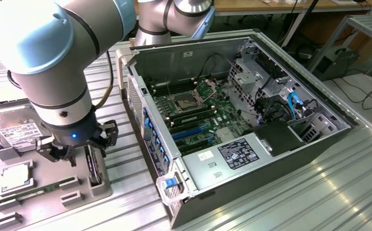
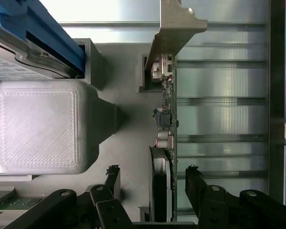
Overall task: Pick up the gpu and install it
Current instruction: 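Pick up the gpu and move the gpu toward the slot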
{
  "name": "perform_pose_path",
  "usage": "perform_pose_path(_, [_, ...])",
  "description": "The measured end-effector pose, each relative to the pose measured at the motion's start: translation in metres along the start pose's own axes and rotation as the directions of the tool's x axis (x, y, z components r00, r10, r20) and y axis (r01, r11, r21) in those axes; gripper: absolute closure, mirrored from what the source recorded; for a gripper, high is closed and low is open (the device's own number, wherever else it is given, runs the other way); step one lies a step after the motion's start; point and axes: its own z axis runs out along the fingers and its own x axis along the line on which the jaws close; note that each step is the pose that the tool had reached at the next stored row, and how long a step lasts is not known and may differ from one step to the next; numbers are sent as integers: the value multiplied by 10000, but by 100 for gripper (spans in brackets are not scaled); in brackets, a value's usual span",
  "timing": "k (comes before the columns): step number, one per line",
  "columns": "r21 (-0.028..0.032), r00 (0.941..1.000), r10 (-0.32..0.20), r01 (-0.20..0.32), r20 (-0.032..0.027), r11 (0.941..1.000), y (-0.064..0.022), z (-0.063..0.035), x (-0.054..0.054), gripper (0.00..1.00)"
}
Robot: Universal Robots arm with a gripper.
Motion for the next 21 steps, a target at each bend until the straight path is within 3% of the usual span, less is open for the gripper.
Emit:
perform_pose_path(3, [3,10000,97,-97,4,10000,3,6,-14,35])
perform_pose_path(4, [3,9999,116,-116,5,9999,3,6,-16,42])
perform_pose_path(6, [5,9999,125,-125,5,9999,3,7,-22,42])
perform_pose_path(7, [4,9999,130,-130,6,9999,3,8,-24,49])
perform_pose_path(13, [5,9999,151,-151,5,9999,3,9,-37,50])
perform_pose_path(14, [6,9999,151,-151,5,9999,3,9,-37,58])
perform_pose_path(21, [5,9999,150,-150,6,9999,3,9,-38,68])
